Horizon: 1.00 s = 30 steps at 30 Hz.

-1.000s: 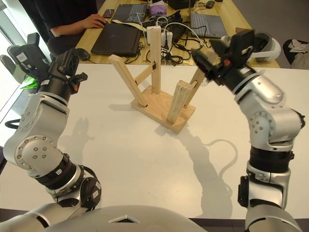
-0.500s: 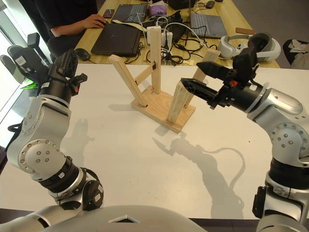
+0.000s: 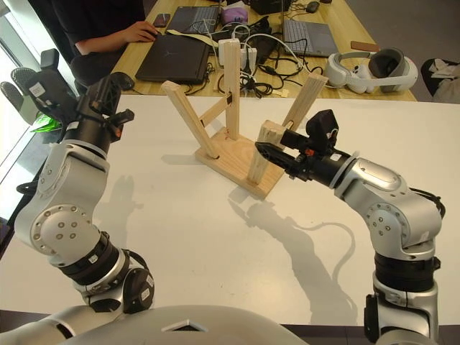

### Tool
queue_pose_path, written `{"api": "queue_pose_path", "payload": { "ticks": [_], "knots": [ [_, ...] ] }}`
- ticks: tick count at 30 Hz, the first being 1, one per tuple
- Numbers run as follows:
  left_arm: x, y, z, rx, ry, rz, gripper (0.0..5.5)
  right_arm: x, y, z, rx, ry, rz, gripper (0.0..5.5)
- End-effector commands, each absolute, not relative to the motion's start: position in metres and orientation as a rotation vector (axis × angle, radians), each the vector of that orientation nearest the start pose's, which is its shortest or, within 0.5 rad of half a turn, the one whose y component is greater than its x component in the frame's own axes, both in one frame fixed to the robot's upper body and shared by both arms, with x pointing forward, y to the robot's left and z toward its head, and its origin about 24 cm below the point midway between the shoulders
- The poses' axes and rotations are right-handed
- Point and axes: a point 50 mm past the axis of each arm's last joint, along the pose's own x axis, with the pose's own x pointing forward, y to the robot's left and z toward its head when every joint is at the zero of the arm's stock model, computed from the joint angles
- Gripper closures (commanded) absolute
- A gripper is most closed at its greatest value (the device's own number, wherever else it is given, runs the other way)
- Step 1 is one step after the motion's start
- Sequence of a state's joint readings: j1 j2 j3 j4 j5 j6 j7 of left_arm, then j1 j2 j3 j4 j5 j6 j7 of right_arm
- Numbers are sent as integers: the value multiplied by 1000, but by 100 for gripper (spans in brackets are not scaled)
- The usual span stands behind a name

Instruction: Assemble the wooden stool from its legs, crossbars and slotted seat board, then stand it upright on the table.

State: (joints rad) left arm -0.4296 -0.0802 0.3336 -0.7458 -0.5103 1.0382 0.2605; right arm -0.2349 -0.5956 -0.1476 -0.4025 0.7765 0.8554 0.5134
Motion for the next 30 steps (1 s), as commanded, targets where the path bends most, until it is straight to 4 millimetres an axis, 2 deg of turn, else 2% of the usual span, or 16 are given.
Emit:
{"api": "queue_pose_path", "payload": {
  "ticks": [1, 9, 13, 15, 18, 22, 25, 28, 30],
  "knots": [
    [256, 154, 210, -406, -114, -29, 435, 263, -189, 147, 280, 289, 611, 365],
    [257, 154, 211, -397, -117, -33, 435, 277, -184, 152, 705, 277, 429, 377],
    [257, 154, 212, -386, -117, -37, 435, 285, -198, 140, 977, 316, 198, 380],
    [258, 154, 212, -377, -116, -39, 435, 286, -206, 133, 1035, 353, 83, 381],
    [257, 154, 212, -371, -115, -40, 435, 284, -214, 124, 1047, 412, -30, 398],
    [257, 153, 212, -360, -113, -43, 435, 275, -214, 112, 965, 512, -133, 450],
    [257, 152, 211, -355, -112, -45, 435, 273, -217, 109, 913, 522, -193, 509],
    [257, 151, 211, -352, -112, -49, 435, 272, -209, 123, 893, 437, -96, 486],
    [256, 151, 211, -350, -113, -46, 435, 268, -190, 144, 729, 350, 92, 455]
  ]
}}
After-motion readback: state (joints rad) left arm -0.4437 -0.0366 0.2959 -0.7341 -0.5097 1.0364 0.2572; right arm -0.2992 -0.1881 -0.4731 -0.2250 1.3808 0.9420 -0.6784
